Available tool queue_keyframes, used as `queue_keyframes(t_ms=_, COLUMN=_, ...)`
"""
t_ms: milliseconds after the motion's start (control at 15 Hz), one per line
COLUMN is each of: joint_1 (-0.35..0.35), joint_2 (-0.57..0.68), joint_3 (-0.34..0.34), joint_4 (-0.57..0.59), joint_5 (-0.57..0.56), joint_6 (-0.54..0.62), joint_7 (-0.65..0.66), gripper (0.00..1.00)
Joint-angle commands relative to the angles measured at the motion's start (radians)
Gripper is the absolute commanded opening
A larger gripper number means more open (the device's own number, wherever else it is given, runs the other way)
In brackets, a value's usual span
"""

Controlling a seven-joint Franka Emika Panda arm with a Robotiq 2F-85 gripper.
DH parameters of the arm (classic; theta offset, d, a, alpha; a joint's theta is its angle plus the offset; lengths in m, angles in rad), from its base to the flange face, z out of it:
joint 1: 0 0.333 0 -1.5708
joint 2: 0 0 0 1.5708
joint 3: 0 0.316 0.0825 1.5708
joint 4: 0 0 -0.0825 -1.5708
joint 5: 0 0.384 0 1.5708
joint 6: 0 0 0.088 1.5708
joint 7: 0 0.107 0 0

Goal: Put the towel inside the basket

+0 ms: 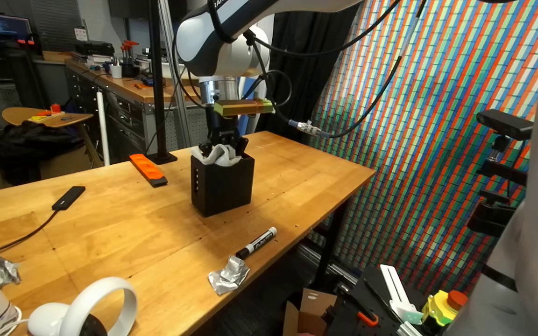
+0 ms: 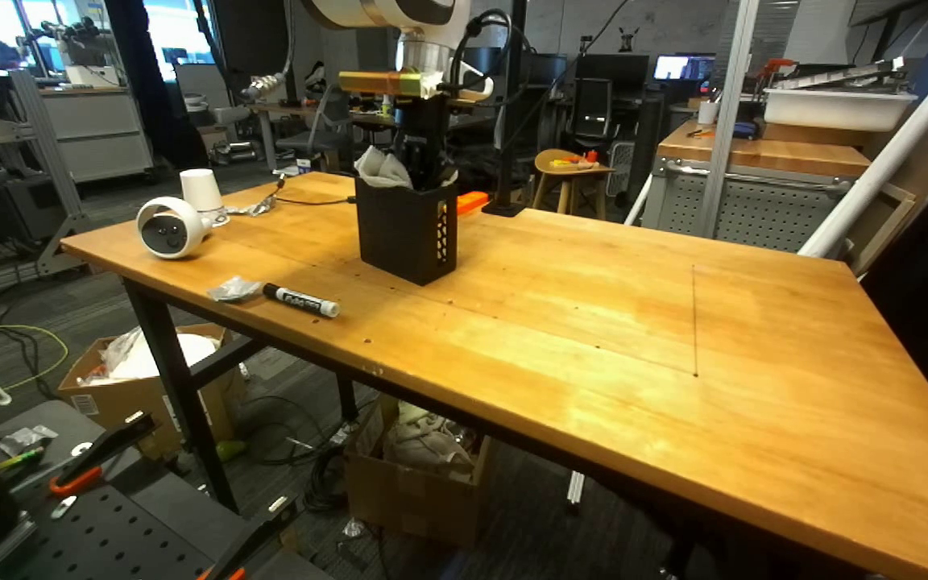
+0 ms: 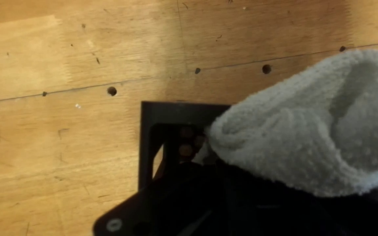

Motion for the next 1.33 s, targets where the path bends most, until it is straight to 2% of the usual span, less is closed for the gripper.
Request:
queue_keyframes(t_ms=0, joint_1=-0.002, joint_2=0.041, joint_3=0.008, joint_4=-0.029, joint_5=0.051, joint_6=0.067, joint_7=0.004, gripper=0.04)
queue_keyframes(t_ms=200, joint_1=-0.004, joint_2=0.013, joint_3=0.008, joint_4=-0.009, joint_5=0.072, joint_6=0.110, joint_7=-0.007, gripper=0.05)
queue_keyframes(t_ms=267, joint_1=-0.004, joint_2=0.003, joint_3=0.008, joint_4=-0.005, joint_5=0.075, joint_6=0.126, joint_7=-0.007, gripper=0.14)
queue_keyframes(t_ms=333, joint_1=-0.003, joint_2=-0.014, joint_3=0.004, joint_4=0.004, joint_5=0.069, joint_6=0.141, joint_7=-0.002, gripper=0.36)
queue_keyframes(t_ms=467, joint_1=-0.004, joint_2=-0.028, joint_3=0.001, joint_4=0.012, joint_5=0.063, joint_6=0.178, joint_7=-0.001, gripper=0.40)
queue_keyframes(t_ms=533, joint_1=-0.005, joint_2=-0.035, joint_3=-0.001, joint_4=0.016, joint_5=0.058, joint_6=0.193, joint_7=0.000, gripper=0.46)
queue_keyframes(t_ms=1000, joint_1=-0.003, joint_2=-0.078, joint_3=-0.008, joint_4=0.004, joint_5=0.040, joint_6=0.239, joint_7=0.008, gripper=0.98)
queue_keyframes(t_ms=1267, joint_1=-0.001, joint_2=-0.089, joint_3=-0.007, joint_4=0.003, joint_5=0.039, joint_6=0.238, joint_7=0.007, gripper=1.00)
